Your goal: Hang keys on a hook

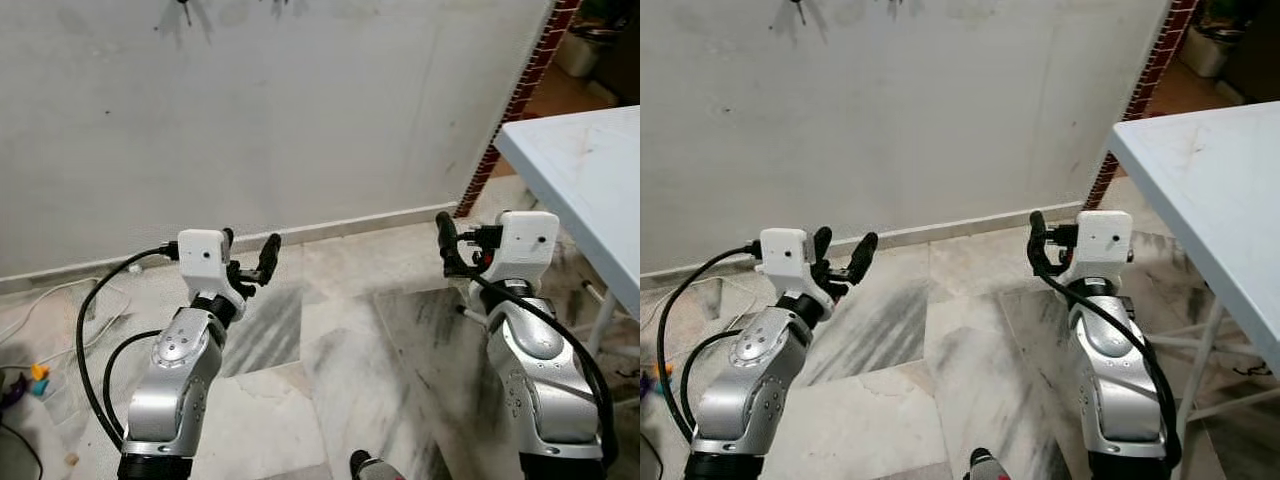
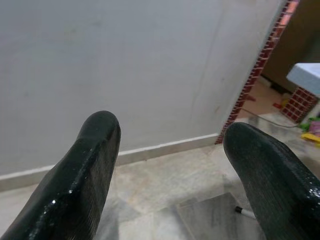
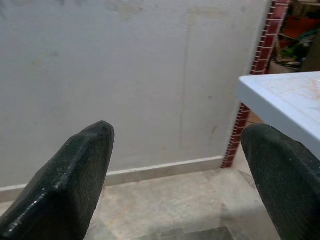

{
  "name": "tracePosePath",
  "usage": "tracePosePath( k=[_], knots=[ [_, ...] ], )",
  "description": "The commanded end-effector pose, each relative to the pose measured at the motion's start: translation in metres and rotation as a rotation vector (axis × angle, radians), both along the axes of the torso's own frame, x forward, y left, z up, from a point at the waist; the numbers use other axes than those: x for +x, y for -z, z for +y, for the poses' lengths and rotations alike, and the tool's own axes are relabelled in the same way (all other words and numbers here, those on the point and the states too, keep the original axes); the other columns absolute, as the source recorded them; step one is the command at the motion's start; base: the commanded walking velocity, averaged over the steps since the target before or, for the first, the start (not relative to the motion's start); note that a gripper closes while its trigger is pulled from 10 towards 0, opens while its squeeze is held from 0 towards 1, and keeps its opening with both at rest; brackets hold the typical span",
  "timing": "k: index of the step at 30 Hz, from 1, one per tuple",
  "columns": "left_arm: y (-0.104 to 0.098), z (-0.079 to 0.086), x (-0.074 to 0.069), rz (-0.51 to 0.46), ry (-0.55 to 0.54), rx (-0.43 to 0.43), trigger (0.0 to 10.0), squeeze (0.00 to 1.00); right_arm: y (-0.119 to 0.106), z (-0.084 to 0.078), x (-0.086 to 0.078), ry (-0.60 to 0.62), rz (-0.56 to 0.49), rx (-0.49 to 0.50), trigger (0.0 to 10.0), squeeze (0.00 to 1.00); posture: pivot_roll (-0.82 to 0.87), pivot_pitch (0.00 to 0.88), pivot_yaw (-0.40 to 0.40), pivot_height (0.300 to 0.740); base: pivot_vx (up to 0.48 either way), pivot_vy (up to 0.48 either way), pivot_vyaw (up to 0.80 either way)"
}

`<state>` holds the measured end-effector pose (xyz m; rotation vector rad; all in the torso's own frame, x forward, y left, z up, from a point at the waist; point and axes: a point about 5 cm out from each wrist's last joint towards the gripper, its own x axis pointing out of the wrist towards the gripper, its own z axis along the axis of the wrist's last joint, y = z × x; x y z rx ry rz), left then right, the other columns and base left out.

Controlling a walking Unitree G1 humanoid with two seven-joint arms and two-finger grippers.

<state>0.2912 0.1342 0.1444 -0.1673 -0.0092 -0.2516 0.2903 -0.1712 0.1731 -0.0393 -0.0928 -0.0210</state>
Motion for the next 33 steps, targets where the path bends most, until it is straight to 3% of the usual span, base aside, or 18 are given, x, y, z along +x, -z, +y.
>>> tracePosePath(
  k=[1, 33],
  knots=[
    [0.0019, 0.0011, 0.0008, 0.009, 0.006, -0.006, 10.0, 0.0, -0.0022, 0.0006, 0.0012, 0.0, -0.009, -0.002, 10.0, 0.0, -0.08, 0.166, 0.044, 0.74, 0.0, 0.0, -0.74],
    [0.003, -0.0011, -0.0001, 0.019, 0.037, -0.019, 10.0, 0.0, -0.0021, 0.0026, 0.0021, -0.004, -0.011, 0.006, 10.0, 0.0, -0.07, 0.158, 0.049, 0.74, 0.0, 0.0, -0.74]
  ],
)
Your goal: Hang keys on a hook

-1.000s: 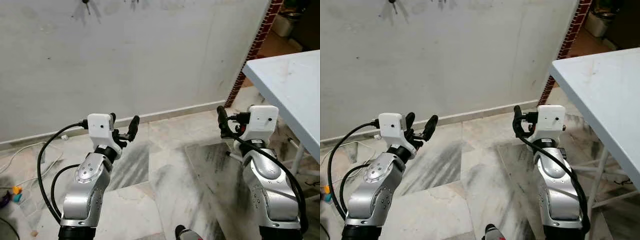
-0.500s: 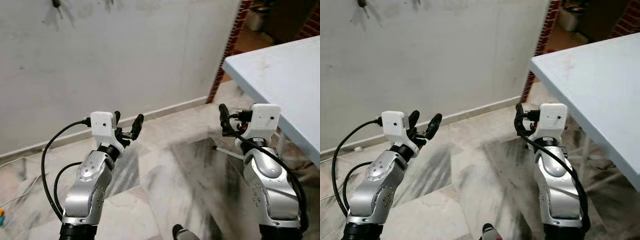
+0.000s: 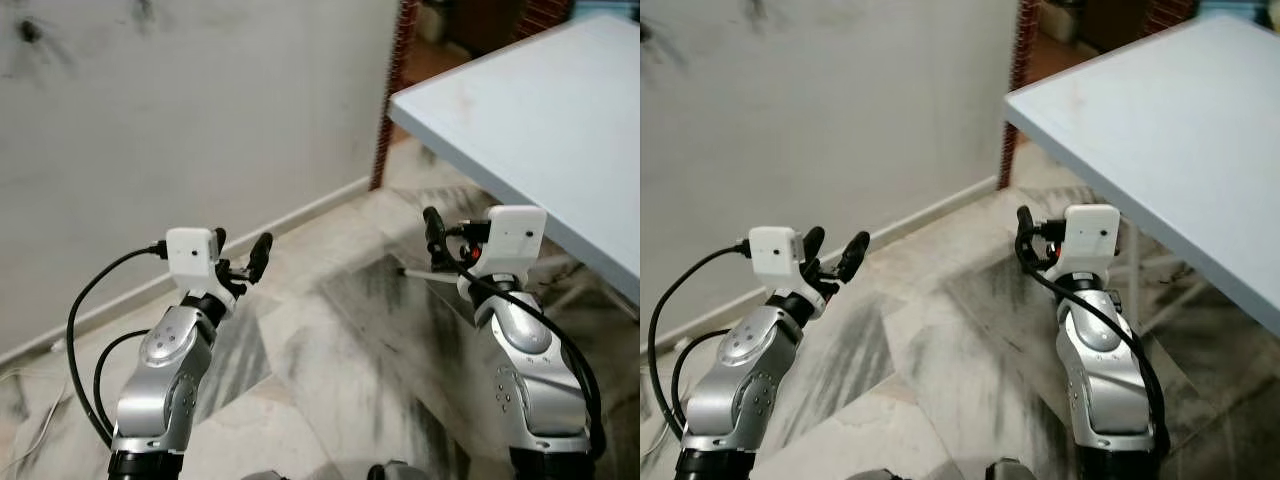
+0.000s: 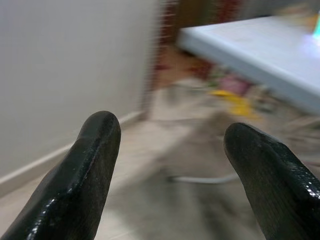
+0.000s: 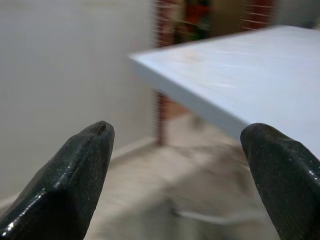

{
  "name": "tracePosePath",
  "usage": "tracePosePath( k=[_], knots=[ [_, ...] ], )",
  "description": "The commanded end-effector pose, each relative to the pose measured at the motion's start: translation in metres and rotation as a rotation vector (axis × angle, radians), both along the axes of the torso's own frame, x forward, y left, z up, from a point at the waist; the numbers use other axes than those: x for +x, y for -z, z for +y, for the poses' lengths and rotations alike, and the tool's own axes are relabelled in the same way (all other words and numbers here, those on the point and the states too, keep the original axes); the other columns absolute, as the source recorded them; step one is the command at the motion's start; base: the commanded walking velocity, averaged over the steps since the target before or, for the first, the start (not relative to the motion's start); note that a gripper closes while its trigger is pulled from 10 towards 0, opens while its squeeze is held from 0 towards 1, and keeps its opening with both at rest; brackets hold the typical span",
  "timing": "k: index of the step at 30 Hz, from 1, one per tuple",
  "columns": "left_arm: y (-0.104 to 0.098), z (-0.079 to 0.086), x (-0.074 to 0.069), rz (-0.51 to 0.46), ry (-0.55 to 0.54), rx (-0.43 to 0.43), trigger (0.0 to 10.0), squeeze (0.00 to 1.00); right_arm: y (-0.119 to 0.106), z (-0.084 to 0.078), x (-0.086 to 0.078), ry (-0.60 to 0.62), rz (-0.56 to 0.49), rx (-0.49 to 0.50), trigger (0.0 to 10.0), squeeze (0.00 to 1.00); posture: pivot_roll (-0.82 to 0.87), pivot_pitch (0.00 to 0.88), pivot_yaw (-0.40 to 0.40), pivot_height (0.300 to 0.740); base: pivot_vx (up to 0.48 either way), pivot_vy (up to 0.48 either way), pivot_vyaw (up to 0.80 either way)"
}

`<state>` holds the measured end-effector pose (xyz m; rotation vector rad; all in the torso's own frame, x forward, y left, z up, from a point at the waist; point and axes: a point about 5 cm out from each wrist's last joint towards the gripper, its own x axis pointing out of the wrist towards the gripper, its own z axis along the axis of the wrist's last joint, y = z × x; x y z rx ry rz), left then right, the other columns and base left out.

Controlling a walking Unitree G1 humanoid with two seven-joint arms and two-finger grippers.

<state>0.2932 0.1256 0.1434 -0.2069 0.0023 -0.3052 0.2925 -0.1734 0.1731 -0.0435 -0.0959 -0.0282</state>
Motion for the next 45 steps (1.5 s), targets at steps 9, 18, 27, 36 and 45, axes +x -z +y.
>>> tracePosePath(
  k=[9, 18, 27, 36, 45],
  knots=[
    [0.0004, 0.0082, -0.0018, -0.003, -0.013, 0.029, 10.0, 0.0, -0.0016, 0.0055, -0.0007, -0.009, -0.008, 0.011, 10.0, 0.0, -0.07, 0.164, 0.053, 0.74, 0.0, 0.0, -0.74],
    [0.0001, 0.0075, -0.0031, -0.005, 0.0, 0.028, 10.0, 0.0, -0.002, 0.0048, -0.0017, -0.001, -0.008, 0.012, 10.0, 0.0, -0.07, 0.168, 0.054, 0.74, 0.0, 0.0, -0.74],
    [-0.0009, 0.0065, -0.003, -0.006, 0.012, 0.023, 10.0, 0.0, -0.0011, 0.004, -0.0022, 0.004, -0.001, 0.01, 10.0, 0.0, -0.07, 0.173, 0.055, 0.74, 0.0, 0.0, -0.74],
    [0.0003, 0.0059, -0.0033, -0.002, 0.011, 0.021, 10.0, 0.0, -0.0007, 0.0031, -0.0027, 0.009, 0.004, 0.009, 10.0, 0.0, -0.08, 0.178, 0.052, 0.74, 0.0, 0.0, -0.74],
    [0.0007, 0.0062, -0.0048, 0.0, 0.02, 0.017, 10.0, 0.0, -0.001, 0.005, -0.0045, 0.001, -0.003, 0.002, 10.0, 0.0, -0.08, 0.186, 0.055, 0.74, 0.0, 0.0, -0.16]
  ],
)
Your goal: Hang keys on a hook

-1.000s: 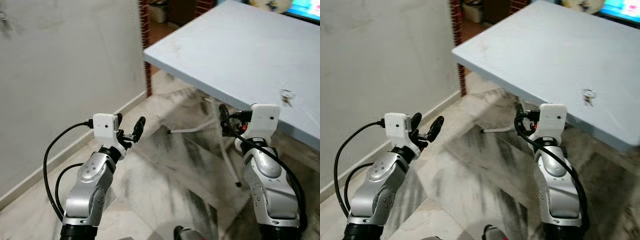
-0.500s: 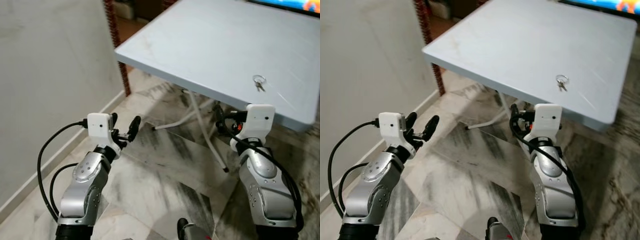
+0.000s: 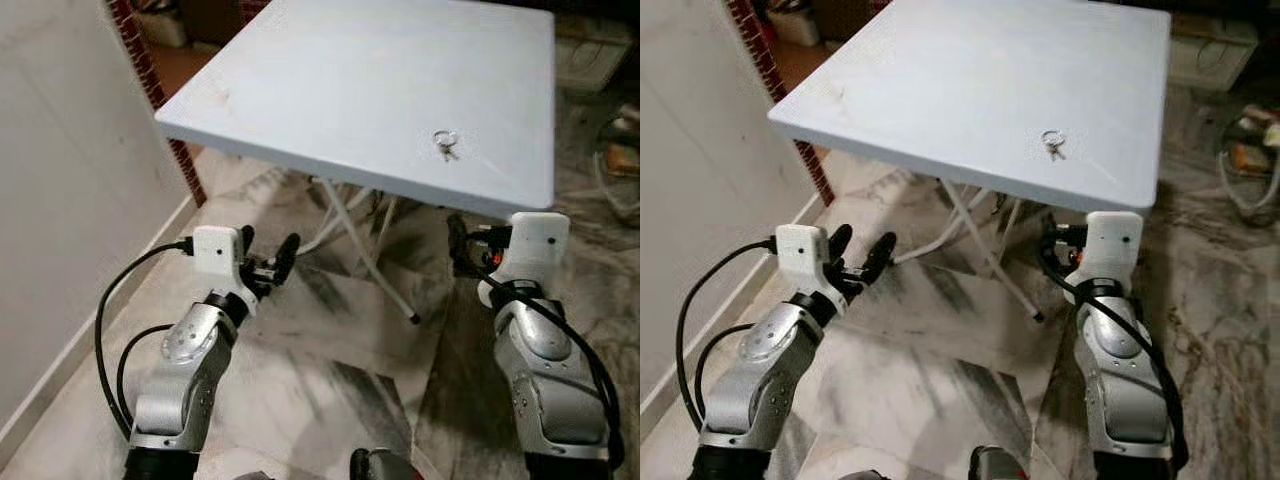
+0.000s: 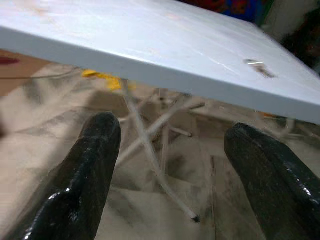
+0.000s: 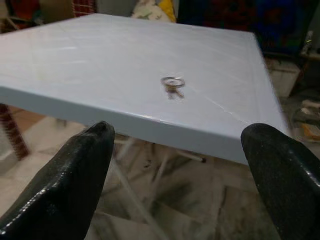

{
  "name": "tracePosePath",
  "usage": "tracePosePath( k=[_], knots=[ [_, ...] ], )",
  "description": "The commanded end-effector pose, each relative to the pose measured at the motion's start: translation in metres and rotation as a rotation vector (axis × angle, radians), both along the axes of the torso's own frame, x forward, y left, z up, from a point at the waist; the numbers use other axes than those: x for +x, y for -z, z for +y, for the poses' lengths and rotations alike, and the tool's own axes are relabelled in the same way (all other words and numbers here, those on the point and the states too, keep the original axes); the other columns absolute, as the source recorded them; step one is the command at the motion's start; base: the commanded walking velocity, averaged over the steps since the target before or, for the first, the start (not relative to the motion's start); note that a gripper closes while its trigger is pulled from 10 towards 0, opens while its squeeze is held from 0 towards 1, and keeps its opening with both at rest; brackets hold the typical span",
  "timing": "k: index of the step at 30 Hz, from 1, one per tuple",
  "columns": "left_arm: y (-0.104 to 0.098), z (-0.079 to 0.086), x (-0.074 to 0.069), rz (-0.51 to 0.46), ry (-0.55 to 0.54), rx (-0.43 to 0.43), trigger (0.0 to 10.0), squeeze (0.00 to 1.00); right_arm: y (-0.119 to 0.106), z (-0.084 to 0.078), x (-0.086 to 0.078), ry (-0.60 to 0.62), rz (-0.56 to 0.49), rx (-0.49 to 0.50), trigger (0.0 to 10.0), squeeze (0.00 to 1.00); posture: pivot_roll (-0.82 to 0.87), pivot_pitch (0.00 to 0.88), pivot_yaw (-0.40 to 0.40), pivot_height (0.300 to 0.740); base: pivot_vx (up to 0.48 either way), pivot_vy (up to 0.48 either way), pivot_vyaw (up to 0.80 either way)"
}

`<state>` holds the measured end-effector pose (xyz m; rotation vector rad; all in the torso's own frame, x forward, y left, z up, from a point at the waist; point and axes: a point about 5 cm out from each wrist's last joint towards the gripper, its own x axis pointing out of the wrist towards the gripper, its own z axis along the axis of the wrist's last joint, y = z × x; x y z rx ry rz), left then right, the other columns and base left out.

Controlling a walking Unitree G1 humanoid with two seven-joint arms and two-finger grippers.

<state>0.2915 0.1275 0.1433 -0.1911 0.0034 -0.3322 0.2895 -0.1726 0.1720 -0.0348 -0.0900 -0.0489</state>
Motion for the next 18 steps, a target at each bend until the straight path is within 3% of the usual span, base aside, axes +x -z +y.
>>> tracePosePath(
  k=[1, 15, 18],
  knots=[
    [0.0006, 0.0044, -0.003, 0.004, -0.007, 0.002, 10.0, 0.0, -0.0021, 0.0042, -0.0016, -0.019, -0.008, -0.008, 10.0, 0.0, -0.08, 0.186, 0.055, 0.74, 0.0, 0.0, 0.0],
    [0.0017, 0.0028, -0.004, 0.004, 0.013, 0.004, 10.0, 0.0, -0.0021, 0.0043, -0.001, -0.019, -0.01, -0.005, 10.0, 0.0, -0.08, 0.182, 0.055, 0.74, 0.24, 0.0, 0.0],
    [0.002, 0.0024, -0.004, 0.004, 0.016, 0.004, 10.0, 0.0, -0.0013, 0.0043, -0.0004, -0.018, -0.003, -0.002, 10.0, 0.0, -0.08, 0.179, 0.055, 0.74, 0.315, 0.0, -0.56]
  ],
)
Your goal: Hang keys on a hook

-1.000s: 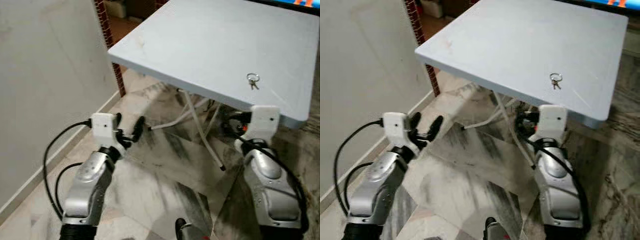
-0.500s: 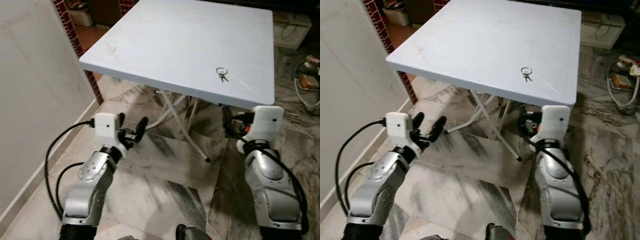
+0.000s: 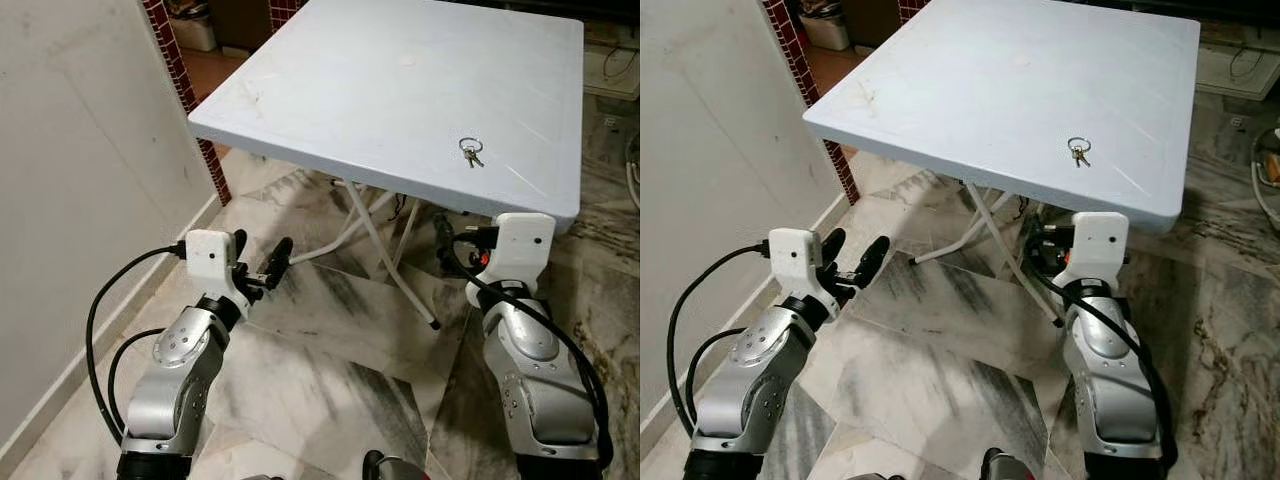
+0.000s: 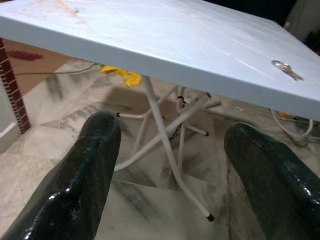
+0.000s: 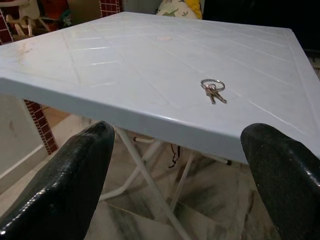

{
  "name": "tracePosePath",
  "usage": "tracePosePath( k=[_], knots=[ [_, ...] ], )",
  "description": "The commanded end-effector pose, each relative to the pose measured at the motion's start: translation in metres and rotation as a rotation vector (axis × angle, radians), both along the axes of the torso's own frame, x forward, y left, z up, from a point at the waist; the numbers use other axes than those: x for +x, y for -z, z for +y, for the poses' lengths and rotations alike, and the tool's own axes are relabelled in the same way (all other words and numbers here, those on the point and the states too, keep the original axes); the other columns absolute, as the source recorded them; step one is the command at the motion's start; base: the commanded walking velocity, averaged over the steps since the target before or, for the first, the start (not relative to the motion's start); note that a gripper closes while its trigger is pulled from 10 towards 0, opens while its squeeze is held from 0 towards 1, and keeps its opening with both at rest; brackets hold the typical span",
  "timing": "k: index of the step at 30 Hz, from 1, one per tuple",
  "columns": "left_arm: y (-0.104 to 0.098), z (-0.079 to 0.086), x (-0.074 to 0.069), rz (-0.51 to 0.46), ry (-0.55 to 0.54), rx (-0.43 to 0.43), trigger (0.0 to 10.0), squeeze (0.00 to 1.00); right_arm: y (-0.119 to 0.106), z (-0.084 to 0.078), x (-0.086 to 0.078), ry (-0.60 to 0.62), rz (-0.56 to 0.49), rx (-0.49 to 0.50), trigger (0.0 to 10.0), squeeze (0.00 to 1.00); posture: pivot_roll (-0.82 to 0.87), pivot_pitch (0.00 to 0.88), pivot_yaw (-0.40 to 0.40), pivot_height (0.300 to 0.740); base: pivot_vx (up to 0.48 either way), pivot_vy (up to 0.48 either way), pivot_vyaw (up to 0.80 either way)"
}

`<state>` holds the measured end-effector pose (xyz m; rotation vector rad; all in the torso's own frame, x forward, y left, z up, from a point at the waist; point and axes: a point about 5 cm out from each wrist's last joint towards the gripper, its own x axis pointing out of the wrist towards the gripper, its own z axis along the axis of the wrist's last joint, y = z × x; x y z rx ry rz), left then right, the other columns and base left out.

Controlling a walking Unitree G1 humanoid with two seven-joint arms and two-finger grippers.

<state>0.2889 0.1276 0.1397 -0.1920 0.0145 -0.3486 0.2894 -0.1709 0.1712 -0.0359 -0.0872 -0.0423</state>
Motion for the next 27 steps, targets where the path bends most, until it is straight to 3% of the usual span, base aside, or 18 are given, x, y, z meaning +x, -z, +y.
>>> tracePosePath(
  k=[1, 12, 27],
  knots=[
    [-0.0015, 0.0024, -0.0014, -0.005, -0.001, 0.004, 10.0, 0.0, -0.002, 0.0026, -0.0003, -0.012, -0.006, 0.001, 10.0, 0.0, -0.08, 0.179, 0.055, 0.74, 0.315, 0.0, -0.76],
    [-0.0011, 0.0018, -0.0032, -0.008, 0.0, 0.004, 10.0, 0.0, -0.0027, 0.0038, 0.0017, -0.024, -0.012, -0.007, 10.0, 0.0, -0.07, 0.168, 0.047, 0.74, 0.315, 0.0, -0.72],
    [-0.0002, -0.001, -0.0057, -0.006, 0.015, 0.003, 10.0, 0.0, -0.004, 0.0067, 0.0022, -0.035, -0.023, -0.007, 10.0, 0.0, -0.07, 0.167, 0.05, 0.74, 0.212, 0.0, 0.0]
  ],
)
